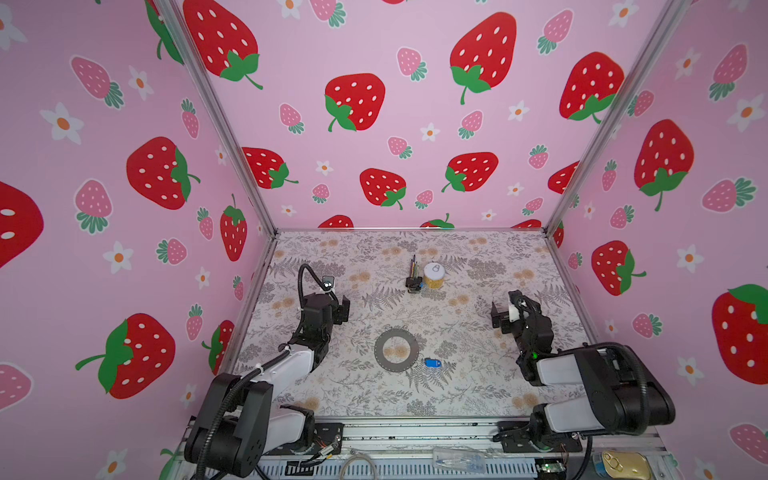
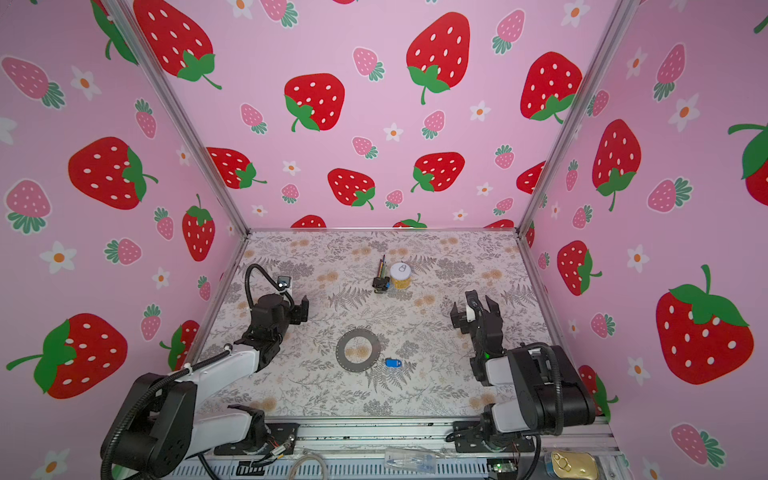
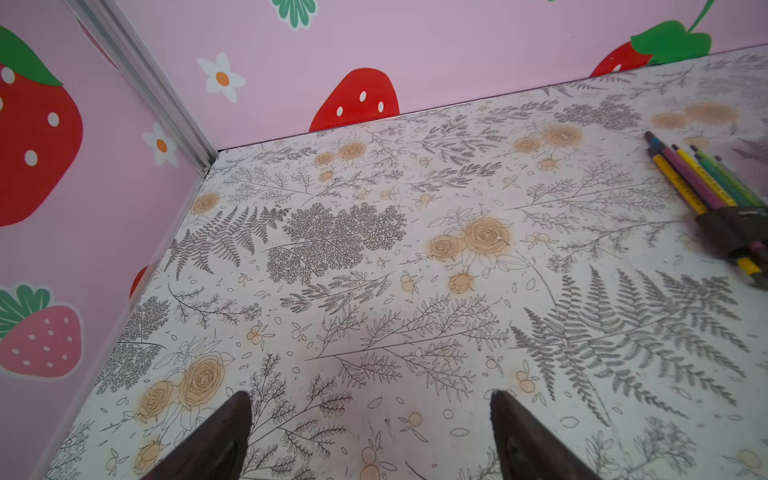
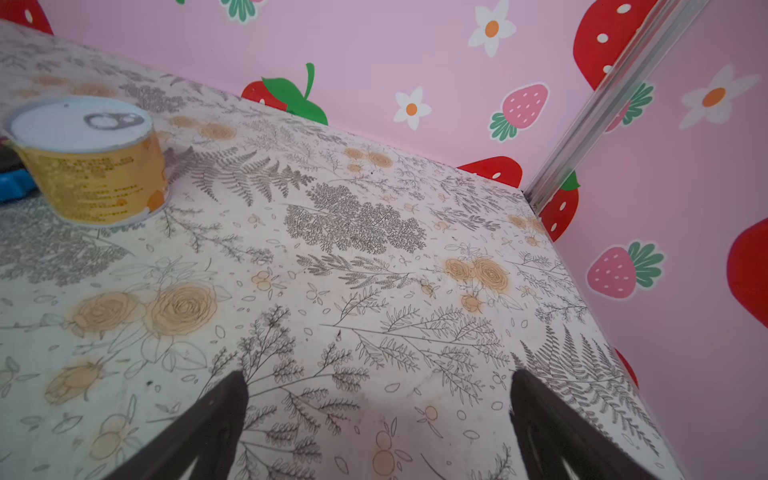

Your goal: Put the keys on the keyring

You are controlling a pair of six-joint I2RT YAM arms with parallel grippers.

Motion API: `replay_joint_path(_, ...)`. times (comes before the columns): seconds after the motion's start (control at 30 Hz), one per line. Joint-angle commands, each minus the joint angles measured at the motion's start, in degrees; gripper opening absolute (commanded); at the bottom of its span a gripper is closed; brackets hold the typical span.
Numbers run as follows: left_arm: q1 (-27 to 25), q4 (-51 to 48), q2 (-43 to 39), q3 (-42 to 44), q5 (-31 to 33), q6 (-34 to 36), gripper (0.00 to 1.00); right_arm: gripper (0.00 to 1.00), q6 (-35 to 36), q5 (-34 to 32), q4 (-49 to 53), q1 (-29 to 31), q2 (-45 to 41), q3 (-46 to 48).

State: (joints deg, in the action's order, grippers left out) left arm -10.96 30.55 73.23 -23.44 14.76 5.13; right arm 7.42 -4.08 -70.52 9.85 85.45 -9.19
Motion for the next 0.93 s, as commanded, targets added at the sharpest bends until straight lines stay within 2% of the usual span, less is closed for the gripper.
replay_joint_path(0.0,3.63,10.49,3.12,1.02,-5.36,-0.35,0.92,0.99,-4.60,4.74,-19.07,-3.15,5.85,2.07)
replay_joint_path(0.07,7.05,12.11,5.84,1.07,-10.20,-2.85,0.92,0.99,-3.95,5.69,-7.82,-3.27,2.71,-1.11)
replay_joint_path(0.13,9.41,15.49,9.84,1.28,-14.63,-3.92,0.92,0.99,-4.24,5.48,-7.07,-3.32,4.84,-3.45)
replay_joint_path(0.17,10.26,16.86,12.33,1.06,-17.05,-3.93,0.92,0.99,-4.62,4.12,-3.49,-3.34,4.12,-4.63)
replay_joint_path(0.23,10.36,19.90,15.81,0.43,-18.82,-3.21,0.92,0.99,-6.07,1.56,-1.76,-3.45,4.57,-5.79)
replay_joint_path(0.27,10.42,14.32,14.59,-1.18,-16.55,-3.89,0.92,0.99,-6.52,0.32,-1.49,-3.43,4.59,-5.99)
replay_joint_path(0.33,10.43,15.97,15.74,-1.46,-14.31,-5.21,0.93,0.99,-6.54,-0.05,-1.19,-3.46,4.55,-6.02)
replay_joint_path(0.37,10.42,13.53,15.08,-2.01,-14.12,-5.13,0.93,0.99,-6.54,-0.05,-1.19,-3.43,4.60,-6.09)
replay_joint_path(0.8,10.50,12.94,15.71,-2.79,-12.04,-6.11,0.94,0.99,-6.45,-0.30,-0.10,-3.32,4.99,-6.83)
replay_joint_path(0.83,10.49,13.05,15.65,-2.68,-12.04,-6.09,1.00,0.99,-6.52,-0.38,-0.45,-3.27,4.93,-6.64)
replay_joint_path(0.9,10.44,13.39,15.51,-2.41,-11.96,-6.03,0.99,0.99,-6.54,-0.48,-0.87,-3.32,4.47,-6.17)
